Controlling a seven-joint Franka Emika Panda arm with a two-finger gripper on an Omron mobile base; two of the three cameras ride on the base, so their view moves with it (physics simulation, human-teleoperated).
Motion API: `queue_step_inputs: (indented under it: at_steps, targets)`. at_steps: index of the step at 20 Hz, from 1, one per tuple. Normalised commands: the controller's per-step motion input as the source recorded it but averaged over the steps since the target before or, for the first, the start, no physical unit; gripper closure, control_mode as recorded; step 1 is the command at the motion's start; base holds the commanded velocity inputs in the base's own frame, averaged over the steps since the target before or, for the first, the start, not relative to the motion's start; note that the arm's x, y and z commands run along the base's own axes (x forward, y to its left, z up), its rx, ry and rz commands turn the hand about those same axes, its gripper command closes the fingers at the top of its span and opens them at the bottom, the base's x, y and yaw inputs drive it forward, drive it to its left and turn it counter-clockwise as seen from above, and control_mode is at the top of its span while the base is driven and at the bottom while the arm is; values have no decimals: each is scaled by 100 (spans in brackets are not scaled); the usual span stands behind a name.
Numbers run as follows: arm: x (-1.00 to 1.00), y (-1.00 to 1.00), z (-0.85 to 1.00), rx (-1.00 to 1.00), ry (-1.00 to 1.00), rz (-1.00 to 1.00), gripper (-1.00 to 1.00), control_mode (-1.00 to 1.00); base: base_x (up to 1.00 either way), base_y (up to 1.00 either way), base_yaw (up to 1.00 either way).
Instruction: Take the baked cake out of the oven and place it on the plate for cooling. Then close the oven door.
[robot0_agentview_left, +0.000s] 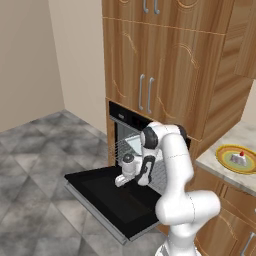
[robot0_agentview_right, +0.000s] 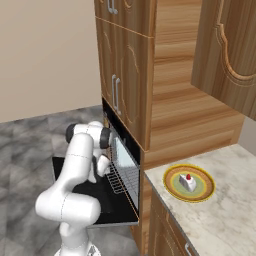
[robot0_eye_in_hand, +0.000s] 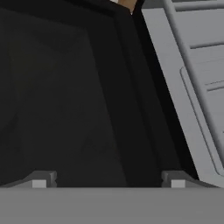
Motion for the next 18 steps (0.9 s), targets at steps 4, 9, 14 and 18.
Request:
queue_step_inputs:
  at_steps: [4,9,14,18]
  targets:
    - [72,-14,-1,0,2,-9,-100,-100,0,0,0]
    - [77,-29,0,0,0,-8,-100,-100,0,0,0]
    - [65,-22,1,0,0,-6,-100,-100,0,0,0]
    - [15,-1,23,0,0,-1,-100,-100,0,0,0]
